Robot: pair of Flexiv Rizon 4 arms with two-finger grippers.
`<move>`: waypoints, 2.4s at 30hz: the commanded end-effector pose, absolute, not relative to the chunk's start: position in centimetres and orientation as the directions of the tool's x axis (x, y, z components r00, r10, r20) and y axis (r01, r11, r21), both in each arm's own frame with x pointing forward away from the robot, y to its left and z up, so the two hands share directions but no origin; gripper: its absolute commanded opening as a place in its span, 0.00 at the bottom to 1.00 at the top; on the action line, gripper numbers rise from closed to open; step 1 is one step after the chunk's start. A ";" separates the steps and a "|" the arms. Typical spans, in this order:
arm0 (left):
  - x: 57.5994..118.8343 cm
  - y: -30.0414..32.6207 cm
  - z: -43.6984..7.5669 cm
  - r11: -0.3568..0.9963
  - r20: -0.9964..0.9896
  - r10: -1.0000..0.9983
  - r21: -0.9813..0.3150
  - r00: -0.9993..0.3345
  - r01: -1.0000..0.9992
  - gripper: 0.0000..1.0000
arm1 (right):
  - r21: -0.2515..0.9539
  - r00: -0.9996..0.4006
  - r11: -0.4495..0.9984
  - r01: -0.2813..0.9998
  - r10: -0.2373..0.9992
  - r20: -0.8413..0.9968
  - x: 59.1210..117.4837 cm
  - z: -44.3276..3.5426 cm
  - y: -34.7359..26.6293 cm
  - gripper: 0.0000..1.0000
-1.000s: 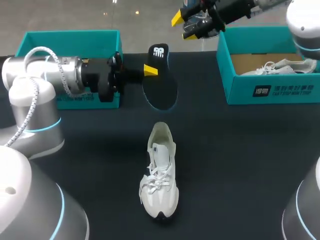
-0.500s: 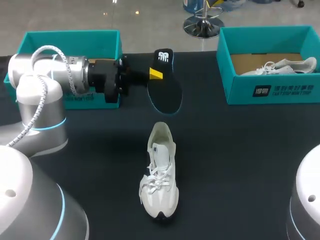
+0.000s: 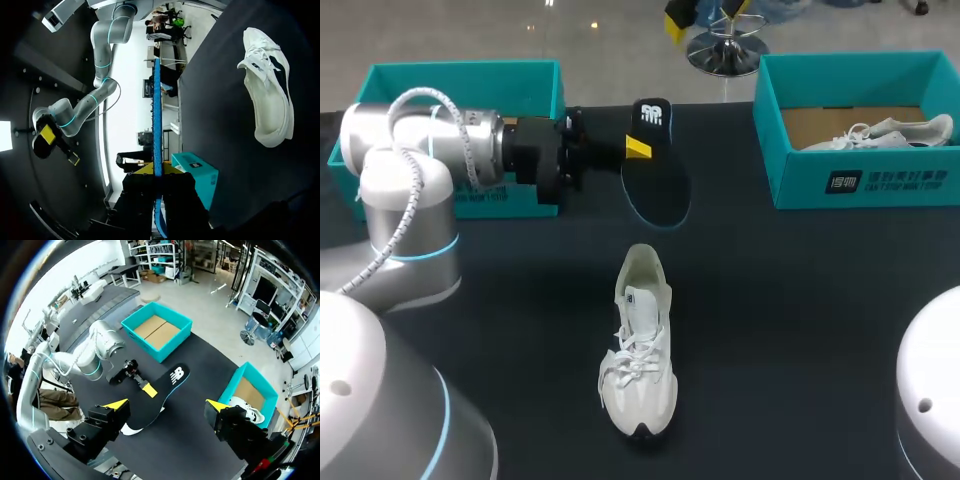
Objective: Take the shoe out of the shoebox, open the shoe tongue, remove and reinsert the insole, then place the shoe into the shoebox
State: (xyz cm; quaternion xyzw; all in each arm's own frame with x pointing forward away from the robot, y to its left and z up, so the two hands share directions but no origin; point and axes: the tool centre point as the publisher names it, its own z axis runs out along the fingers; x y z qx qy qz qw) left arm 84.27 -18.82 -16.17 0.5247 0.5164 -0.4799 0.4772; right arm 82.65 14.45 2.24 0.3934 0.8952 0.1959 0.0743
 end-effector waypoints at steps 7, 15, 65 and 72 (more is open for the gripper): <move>84.8 -19.1 -16.6 -0.013 -0.994 0.107 -0.010 -0.009 1.000 0.00 | 0.378 -0.642 0.626 0.683 0.760 -0.099 81.9 2.4 14.3 1.00; 84.8 -19.1 -16.6 0.009 -0.994 0.113 0.006 0.005 1.000 0.00 | 0.375 -0.668 0.633 0.678 0.743 -0.045 82.2 1.8 14.2 1.00; 82.0 -16.7 -15.2 -0.111 -0.511 0.177 -0.860 -0.841 0.499 0.00 | 0.403 -0.668 0.601 0.690 0.743 0.035 82.4 1.5 14.4 1.00; 82.0 -16.7 -15.2 -0.111 -0.511 0.177 -0.860 -0.841 0.499 0.00 | 0.403 -0.668 0.601 0.690 0.743 0.035 82.4 1.5 14.4 1.00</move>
